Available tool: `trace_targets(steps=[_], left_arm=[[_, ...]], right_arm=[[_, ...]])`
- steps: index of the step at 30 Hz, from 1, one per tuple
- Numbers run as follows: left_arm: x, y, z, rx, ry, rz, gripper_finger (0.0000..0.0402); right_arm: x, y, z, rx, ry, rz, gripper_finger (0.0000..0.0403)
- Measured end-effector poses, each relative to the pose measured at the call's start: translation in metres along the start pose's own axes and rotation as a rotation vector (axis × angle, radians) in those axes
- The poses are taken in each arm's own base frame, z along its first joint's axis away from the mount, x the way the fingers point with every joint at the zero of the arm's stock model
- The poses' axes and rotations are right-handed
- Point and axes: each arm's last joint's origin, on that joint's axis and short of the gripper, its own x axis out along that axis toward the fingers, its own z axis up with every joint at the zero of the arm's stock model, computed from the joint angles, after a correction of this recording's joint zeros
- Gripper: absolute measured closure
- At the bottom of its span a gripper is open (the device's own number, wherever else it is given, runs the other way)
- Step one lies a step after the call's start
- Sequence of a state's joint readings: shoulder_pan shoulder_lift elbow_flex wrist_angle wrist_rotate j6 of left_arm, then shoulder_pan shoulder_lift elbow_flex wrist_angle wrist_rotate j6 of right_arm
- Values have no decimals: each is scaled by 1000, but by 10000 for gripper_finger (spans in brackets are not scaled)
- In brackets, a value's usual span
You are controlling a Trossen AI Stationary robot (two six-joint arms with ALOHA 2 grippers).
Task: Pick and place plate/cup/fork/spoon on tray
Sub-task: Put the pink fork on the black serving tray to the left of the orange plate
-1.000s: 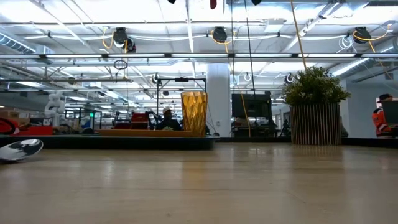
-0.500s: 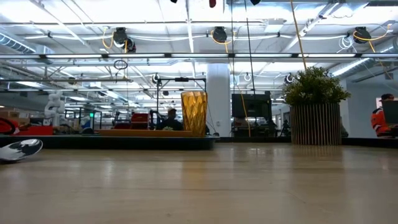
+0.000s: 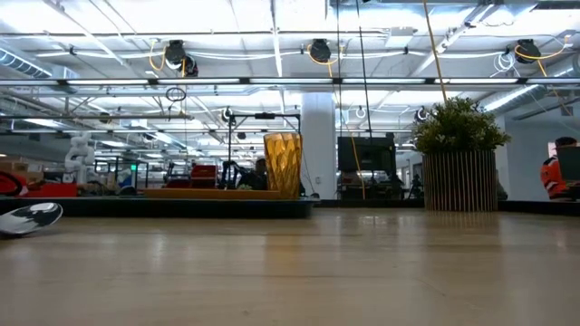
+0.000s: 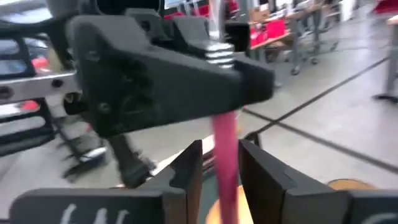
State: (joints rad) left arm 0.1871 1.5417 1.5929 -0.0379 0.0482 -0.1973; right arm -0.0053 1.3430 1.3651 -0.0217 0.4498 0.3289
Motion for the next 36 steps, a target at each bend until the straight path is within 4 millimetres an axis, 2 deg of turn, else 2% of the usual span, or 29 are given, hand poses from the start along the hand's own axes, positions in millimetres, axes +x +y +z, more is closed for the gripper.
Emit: trace_targets(steps=[16, 22, 26, 30, 36], left_arm=[[-4, -6, 19, -29, -122, -362, 342], [-5, -9, 20, -28, -122, -445, 342], [-6, -10, 21, -31, -128, -475, 342], [-6, -10, 22, -32, -133, -484, 342], [-6, -10, 22, -36, -132, -485, 341]], right_arm=[[1, -15, 20, 279, 165, 571, 275], [0, -20, 31, 344, 166, 725, 275], [0, -21, 34, 355, 167, 764, 276], [-1, -20, 35, 327, 146, 796, 292], [-2, -20, 37, 273, 117, 808, 344]])
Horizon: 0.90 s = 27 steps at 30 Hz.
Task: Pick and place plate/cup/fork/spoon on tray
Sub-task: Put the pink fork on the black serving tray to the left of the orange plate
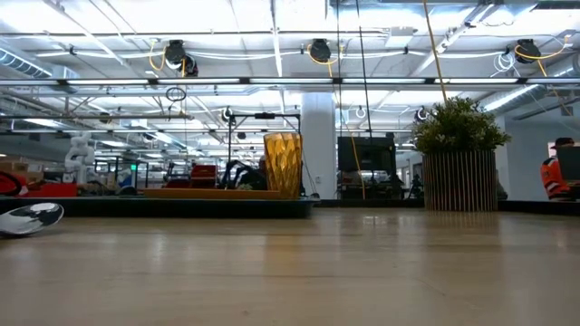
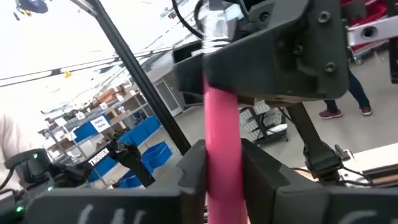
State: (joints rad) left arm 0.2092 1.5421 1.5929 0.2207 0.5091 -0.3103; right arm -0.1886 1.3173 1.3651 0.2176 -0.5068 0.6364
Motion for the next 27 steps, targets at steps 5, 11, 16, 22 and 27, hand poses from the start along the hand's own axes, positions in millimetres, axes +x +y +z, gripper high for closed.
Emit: trace_targets(steps=[5, 11, 16, 22, 27], left_arm=[[0, 0, 0, -1, 1, 7, 341], [0, 0, 0, 2, -16, 61, 338], [1, 1, -1, 1, -36, 155, 299], [-2, -1, 4, -13, -71, 227, 228], [-10, -3, 9, -27, -68, 327, 193]], right_arm=[[0, 0, 0, -9, 1, 0, 352], [0, -1, 1, -18, -19, -27, 343], [0, -3, 1, -35, -49, -93, 350], [-1, -3, 3, -67, -89, -143, 348], [-4, -2, 5, -96, -123, -185, 348]])
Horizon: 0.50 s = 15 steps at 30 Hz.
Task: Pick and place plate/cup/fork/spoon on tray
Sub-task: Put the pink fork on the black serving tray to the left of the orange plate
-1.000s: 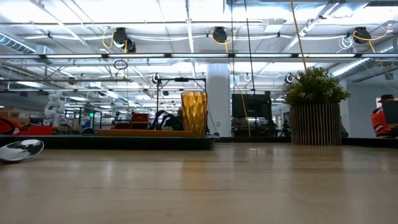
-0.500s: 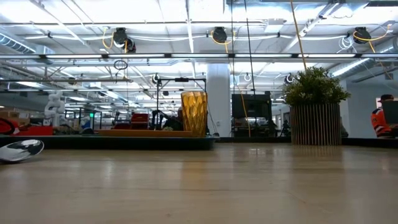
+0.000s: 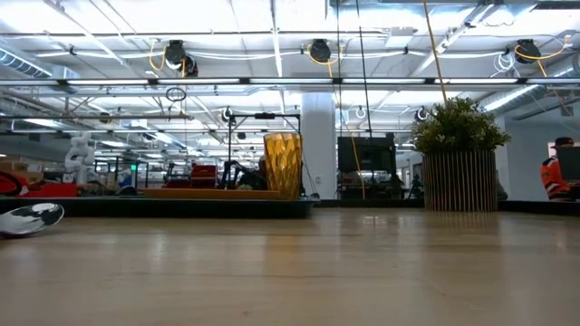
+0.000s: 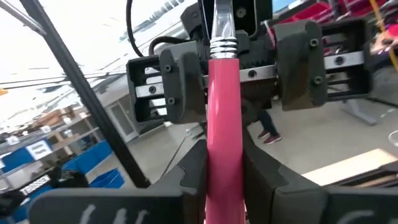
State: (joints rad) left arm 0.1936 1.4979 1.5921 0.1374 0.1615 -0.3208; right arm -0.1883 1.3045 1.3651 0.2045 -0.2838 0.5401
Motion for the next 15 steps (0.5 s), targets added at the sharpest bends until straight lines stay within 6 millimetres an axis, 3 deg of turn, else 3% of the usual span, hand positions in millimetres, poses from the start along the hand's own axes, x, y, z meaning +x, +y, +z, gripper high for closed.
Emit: trace_targets(steps=[6, 11, 15], left_arm=[[-10, 3, 4, -33, 25, 108, 168], [-10, 6, -1, -161, 67, 138, 142], [-9, 2, -3, -169, 79, 139, 118]], right_arm=[[-3, -1, 3, -48, -49, -86, 348], [-3, -3, 3, -84, -77, -157, 348], [-3, -5, 2, -87, -78, -201, 348]])
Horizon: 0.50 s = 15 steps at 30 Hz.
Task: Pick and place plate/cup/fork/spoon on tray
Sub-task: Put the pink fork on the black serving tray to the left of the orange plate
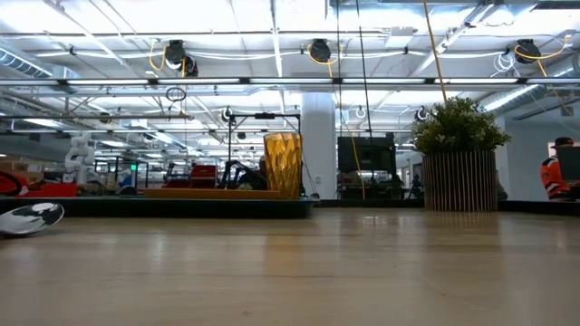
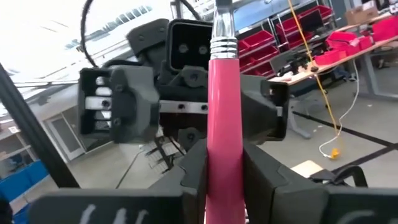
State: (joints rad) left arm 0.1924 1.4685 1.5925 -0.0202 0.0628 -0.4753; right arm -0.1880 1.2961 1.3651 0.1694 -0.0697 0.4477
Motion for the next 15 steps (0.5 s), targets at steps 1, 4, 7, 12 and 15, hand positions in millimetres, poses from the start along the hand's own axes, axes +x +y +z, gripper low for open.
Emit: trace_targets(steps=[1, 4, 7, 12, 15], left_arm=[[0, 0, -1, 6, 1, 15, 112], [0, 1, -1, 16, -12, 52, 95], [0, 6, 2, -9, -27, 75, 83], [-1, 12, 5, -44, -20, 61, 84], [-1, 14, 6, -48, -7, 39, 91]], right_arm=[[0, 0, 0, 0, 0, -3, 348], [0, 0, -2, 7, 11, -23, 348], [0, 2, -5, 5, 20, -45, 348], [1, 7, -7, -12, 1, -72, 348], [1, 7, -7, -19, -3, -86, 348]])
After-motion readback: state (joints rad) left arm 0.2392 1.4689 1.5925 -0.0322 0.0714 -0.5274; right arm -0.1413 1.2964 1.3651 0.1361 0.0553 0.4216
